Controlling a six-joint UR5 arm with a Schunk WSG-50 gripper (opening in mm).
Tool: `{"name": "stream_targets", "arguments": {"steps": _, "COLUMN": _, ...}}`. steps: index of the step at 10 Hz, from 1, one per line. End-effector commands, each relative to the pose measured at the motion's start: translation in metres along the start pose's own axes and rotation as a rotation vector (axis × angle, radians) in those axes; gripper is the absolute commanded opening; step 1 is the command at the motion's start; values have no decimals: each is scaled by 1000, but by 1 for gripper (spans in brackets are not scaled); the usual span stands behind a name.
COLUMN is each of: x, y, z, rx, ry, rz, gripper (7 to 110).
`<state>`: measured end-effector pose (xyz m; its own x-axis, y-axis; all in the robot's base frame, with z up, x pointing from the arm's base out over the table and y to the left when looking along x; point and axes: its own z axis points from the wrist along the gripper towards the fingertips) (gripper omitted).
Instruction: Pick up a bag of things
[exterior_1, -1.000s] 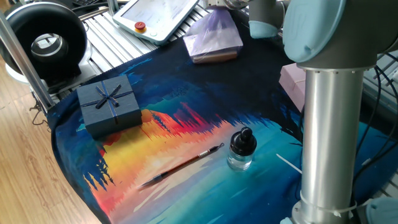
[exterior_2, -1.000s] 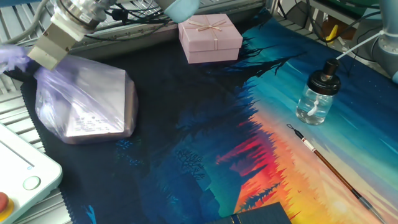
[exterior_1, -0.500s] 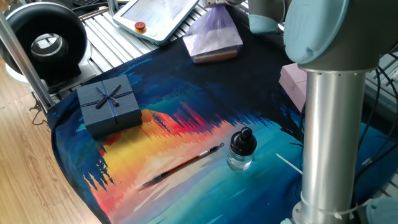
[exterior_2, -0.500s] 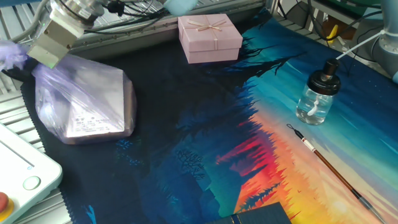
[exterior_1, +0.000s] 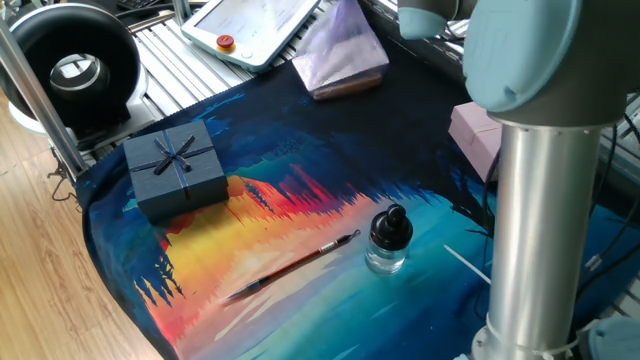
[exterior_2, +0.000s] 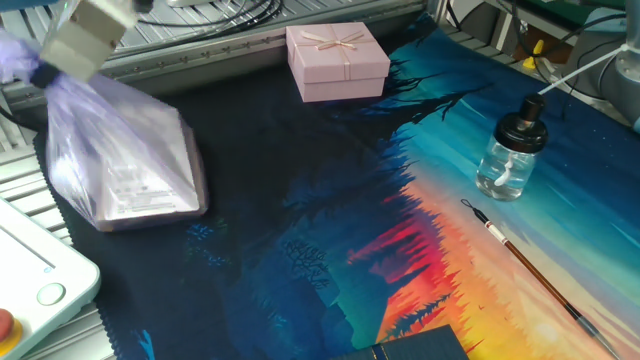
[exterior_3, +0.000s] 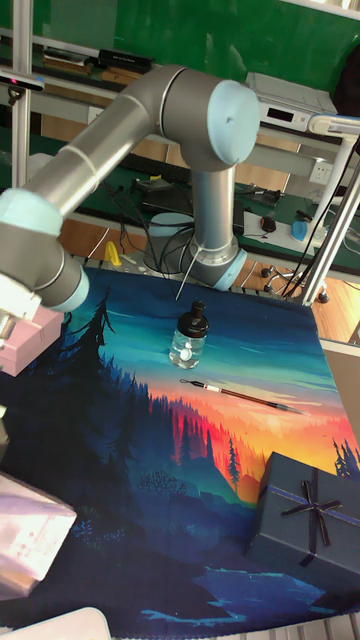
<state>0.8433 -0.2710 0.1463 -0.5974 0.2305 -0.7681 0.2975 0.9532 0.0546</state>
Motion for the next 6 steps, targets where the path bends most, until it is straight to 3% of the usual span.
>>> {"name": "stream_targets", "arguments": {"steps": 1, "x": -16, "y": 12, "z": -24, "rx": -43, "ry": -38, "rz": -9, "gripper": 7}}
{"name": "stream_targets", "arguments": {"steps": 6, "x": -15, "y": 25, "z": -48, "rx": -12, "ry": -10, "rz": -14, "gripper": 7}}
